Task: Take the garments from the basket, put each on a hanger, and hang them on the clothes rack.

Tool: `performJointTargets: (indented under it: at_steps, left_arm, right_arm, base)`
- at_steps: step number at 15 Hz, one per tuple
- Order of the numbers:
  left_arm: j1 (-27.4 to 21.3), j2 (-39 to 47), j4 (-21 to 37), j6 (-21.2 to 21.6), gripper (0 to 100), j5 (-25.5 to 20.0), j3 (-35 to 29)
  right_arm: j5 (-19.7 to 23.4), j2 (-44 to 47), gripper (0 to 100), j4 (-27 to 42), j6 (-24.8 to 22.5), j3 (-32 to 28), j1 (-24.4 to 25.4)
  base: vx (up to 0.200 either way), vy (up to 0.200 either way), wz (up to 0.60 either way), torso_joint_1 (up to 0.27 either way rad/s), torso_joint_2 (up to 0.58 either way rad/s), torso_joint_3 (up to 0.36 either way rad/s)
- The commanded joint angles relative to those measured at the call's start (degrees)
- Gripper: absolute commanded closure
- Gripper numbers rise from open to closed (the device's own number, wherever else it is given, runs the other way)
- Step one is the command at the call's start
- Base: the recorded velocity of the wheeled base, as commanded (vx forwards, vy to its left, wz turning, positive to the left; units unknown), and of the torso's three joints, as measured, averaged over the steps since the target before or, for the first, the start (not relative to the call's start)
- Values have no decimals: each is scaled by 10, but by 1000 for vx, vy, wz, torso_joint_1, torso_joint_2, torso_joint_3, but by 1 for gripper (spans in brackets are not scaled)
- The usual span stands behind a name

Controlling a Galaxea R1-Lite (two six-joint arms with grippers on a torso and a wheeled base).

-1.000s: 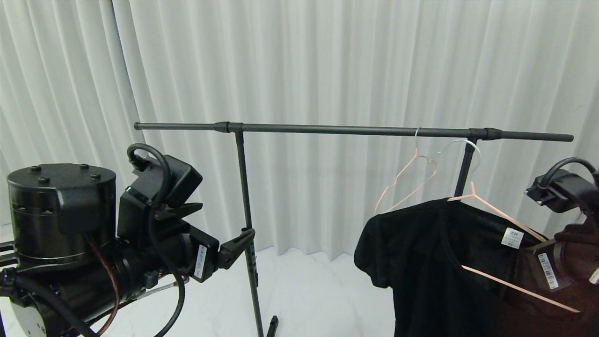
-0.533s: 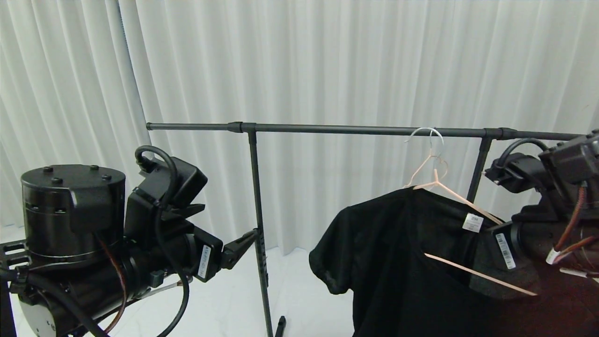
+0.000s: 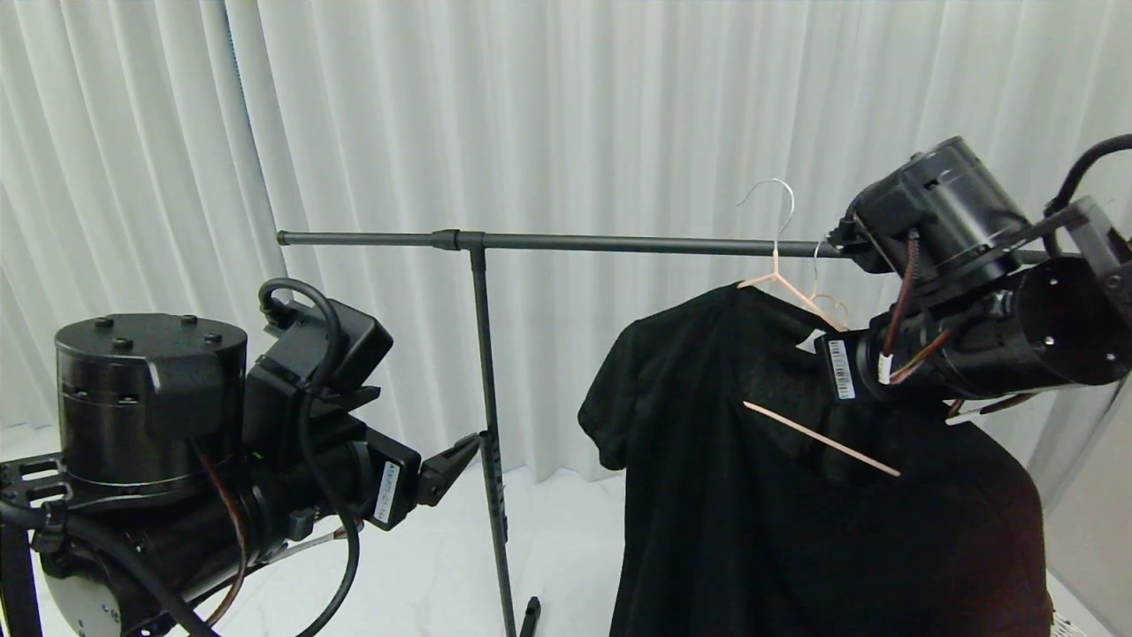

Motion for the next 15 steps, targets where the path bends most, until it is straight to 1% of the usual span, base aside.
performJointTargets:
  at_steps: [1,5,7,10,12,14,15]
  left_arm:
    - [0,0,0,1,0,5,0]
    - [-1,12,0,-1,0,30,1]
    - [-1,13,0,-1,0,30,0]
    - [-1,13,0,-1,0,30,0]
    - [-3,13,0,-1,0,30,0]
    - [-3,12,0,-1,0,30,0]
    - [-2,9,0,-2,0,30,1]
  right_arm:
    - [-9,42,100,3,3,-28,8]
    - [-39,44,100,1,5,-31,8]
    - [-59,44,100,-3,6,-31,9]
    - [-60,40,100,-3,8,-31,12]
    - [-60,38,100,-1,12,-31,30]
    - [-60,40,100,-1,12,-31,34]
    - [-60,40,100,-1,13,-28,33]
  base:
    - [0,0,0,0,0,0]
    - [0,0,0,0,0,0]
    - [0,0,0,0,0,0]
    - [0,0,0,0,0,0]
    - [0,0,0,0,0,0]
    - [0,0,0,0,0,0]
    - [200,0,0,2,7,2]
